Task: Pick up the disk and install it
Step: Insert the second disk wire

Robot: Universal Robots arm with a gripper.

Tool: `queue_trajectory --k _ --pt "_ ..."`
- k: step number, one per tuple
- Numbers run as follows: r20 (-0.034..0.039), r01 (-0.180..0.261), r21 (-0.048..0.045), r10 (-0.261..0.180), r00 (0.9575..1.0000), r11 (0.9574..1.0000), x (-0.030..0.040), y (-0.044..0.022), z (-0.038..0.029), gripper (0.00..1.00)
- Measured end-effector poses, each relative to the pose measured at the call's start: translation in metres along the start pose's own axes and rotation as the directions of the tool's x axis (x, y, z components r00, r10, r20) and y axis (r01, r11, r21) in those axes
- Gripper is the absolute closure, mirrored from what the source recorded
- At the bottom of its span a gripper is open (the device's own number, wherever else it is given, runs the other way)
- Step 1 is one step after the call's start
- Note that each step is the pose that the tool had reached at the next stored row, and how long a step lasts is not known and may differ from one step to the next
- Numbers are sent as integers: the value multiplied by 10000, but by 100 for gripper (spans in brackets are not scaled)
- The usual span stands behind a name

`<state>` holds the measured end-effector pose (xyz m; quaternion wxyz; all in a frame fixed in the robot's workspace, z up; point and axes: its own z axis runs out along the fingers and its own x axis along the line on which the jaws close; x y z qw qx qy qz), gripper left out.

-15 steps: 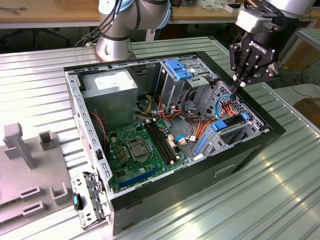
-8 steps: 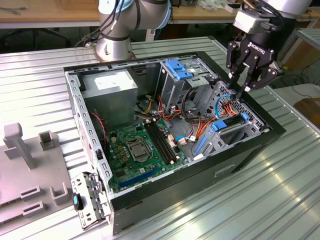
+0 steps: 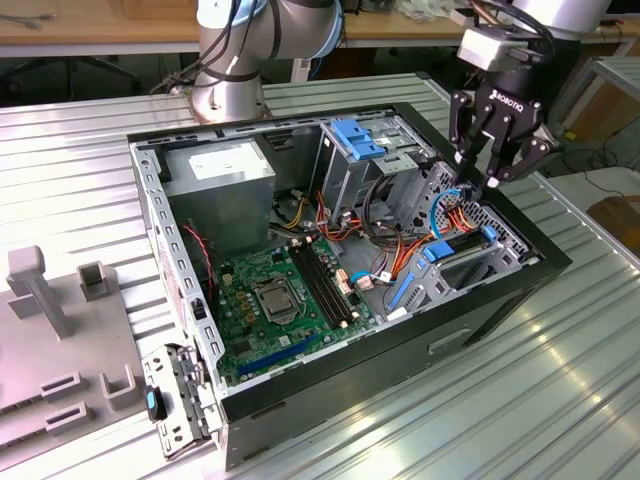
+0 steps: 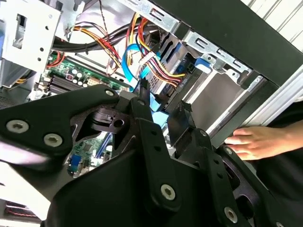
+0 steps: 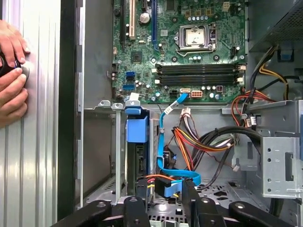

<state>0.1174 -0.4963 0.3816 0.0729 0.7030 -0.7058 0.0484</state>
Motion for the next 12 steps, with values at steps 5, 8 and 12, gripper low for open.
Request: queue_trajectory --k 5,8,12 --pt "-100 -7 17 7 10000 10000 -6 -1 22 58" --pt "-324 -17 43 19 9995 10000 -2 -1 34 72" --pt "-729 -31 50 35 9973 10000 -4 -2 50 83"
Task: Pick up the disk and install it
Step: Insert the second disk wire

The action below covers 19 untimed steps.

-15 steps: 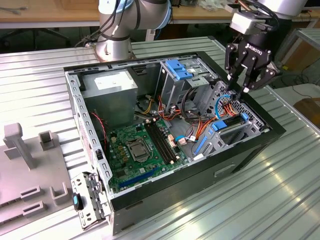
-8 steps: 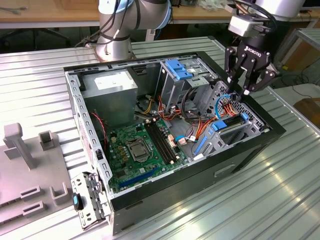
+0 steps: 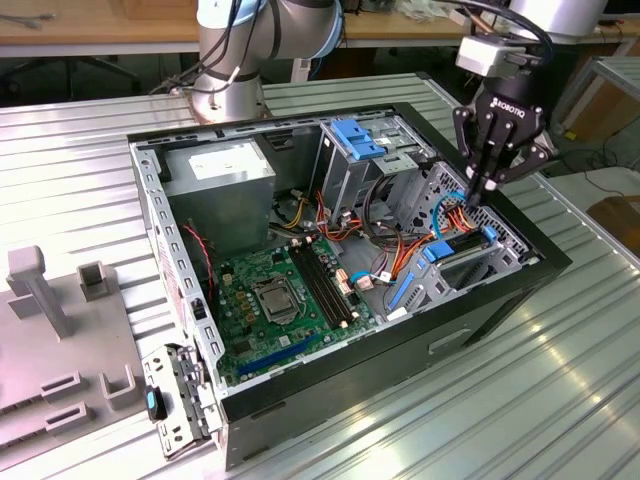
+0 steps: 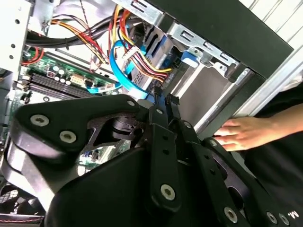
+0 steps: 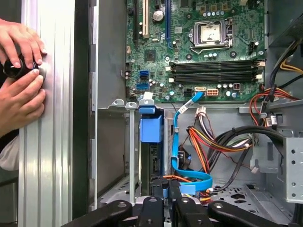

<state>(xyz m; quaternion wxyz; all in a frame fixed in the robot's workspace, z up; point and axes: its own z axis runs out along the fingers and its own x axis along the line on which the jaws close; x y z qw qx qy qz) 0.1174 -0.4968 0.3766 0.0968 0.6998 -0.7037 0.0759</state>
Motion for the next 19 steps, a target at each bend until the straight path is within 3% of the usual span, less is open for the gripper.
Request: queue_trajectory --k 3,5,7,8,10,11,12,16,19 --pt "-126 -5 3 5 9999 10000 -3 -1 19 83" --pt "-140 -9 18 9 9999 10000 -3 1 42 83" --pt "-113 -14 36 14 9999 10000 50 2 75 83" --pt "-3 -12 37 12 10000 10000 87 6 93 83" --pt "403 0 36 -1 9992 10000 140 34 116 83" --pt "707 8 35 -10 9975 10000 160 55 125 83" --pt "831 11 38 -14 9965 10000 177 61 135 83" --pt "922 -5 111 -5 9957 9999 281 62 193 83" --pt "1050 0 121 -13 9945 9999 314 69 233 83"
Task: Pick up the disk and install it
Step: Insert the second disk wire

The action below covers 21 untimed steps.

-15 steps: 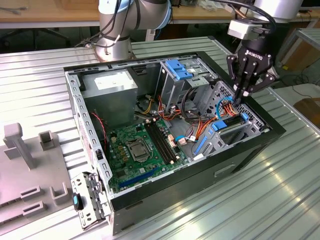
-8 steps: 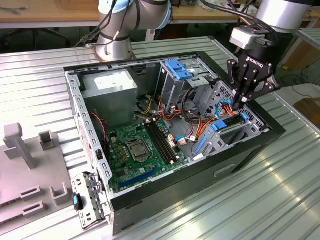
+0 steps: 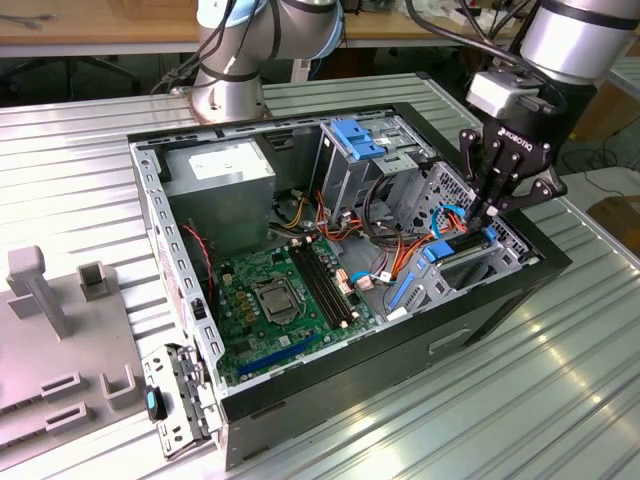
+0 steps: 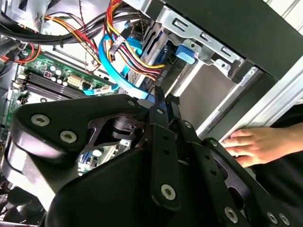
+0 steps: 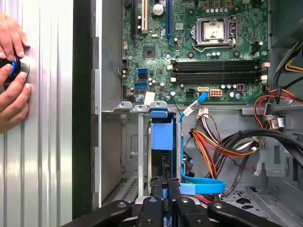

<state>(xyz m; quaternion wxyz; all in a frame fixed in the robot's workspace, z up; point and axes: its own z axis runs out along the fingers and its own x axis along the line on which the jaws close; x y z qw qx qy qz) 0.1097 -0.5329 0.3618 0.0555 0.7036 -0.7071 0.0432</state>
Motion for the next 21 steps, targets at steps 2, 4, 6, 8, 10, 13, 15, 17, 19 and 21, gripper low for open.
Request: queue_trajectory --k 2,4,6,8,10,13,15,17,19,21 --pt "33 5 41 -5 10000 10000 -4 17 29 83" --pt "120 -1 91 0 9999 10000 -7 29 57 83" --pt "308 1 93 -4 9995 10000 -10 32 70 83" --pt "412 2 96 -6 9992 10000 -10 32 93 83" --pt "425 33 102 -37 9991 9999 -11 32 102 83" --pt "425 131 116 -135 9990 9998 -13 32 117 83" --pt "427 133 116 -138 9990 9998 -12 31 126 83" --pt "434 135 117 -140 9990 9998 -3 32 146 83" --pt "430 228 129 -233 9988 9997 -4 31 155 83" --pt "432 306 141 -312 9986 9994 -1 32 163 83"
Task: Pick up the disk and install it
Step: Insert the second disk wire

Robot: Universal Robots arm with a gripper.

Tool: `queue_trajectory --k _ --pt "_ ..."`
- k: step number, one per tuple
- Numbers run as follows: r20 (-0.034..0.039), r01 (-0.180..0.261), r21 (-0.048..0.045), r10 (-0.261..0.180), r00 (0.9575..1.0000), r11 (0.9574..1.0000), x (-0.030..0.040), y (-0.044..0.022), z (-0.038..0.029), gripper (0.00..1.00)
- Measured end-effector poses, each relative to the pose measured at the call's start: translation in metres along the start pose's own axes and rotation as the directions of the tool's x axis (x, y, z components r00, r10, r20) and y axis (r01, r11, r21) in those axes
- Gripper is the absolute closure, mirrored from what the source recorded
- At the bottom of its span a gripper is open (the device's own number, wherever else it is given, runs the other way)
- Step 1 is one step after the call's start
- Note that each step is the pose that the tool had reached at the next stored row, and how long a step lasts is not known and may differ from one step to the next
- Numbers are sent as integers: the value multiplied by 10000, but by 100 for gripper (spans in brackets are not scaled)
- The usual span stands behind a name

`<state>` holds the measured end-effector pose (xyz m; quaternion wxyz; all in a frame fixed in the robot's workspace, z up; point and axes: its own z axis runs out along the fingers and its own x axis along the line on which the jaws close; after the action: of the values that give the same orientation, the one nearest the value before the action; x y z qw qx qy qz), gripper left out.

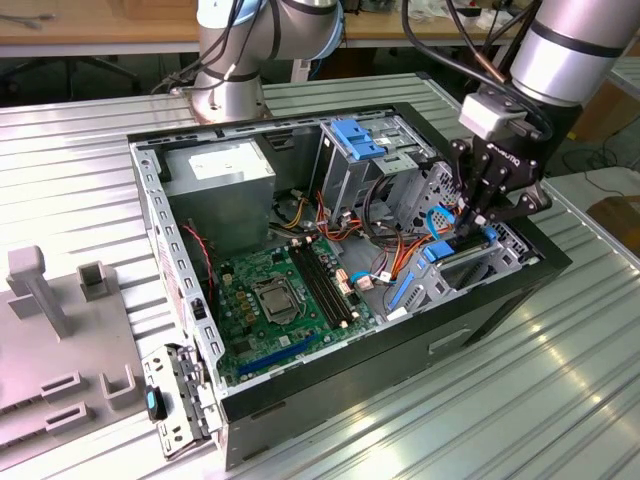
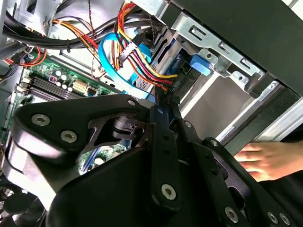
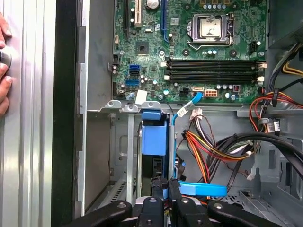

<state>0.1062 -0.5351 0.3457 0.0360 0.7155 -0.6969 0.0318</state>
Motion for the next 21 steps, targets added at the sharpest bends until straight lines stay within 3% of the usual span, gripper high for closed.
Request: queue_trajectory --k 21 --pt "2 169 16 -169 9999 9999 5 3 29 83"
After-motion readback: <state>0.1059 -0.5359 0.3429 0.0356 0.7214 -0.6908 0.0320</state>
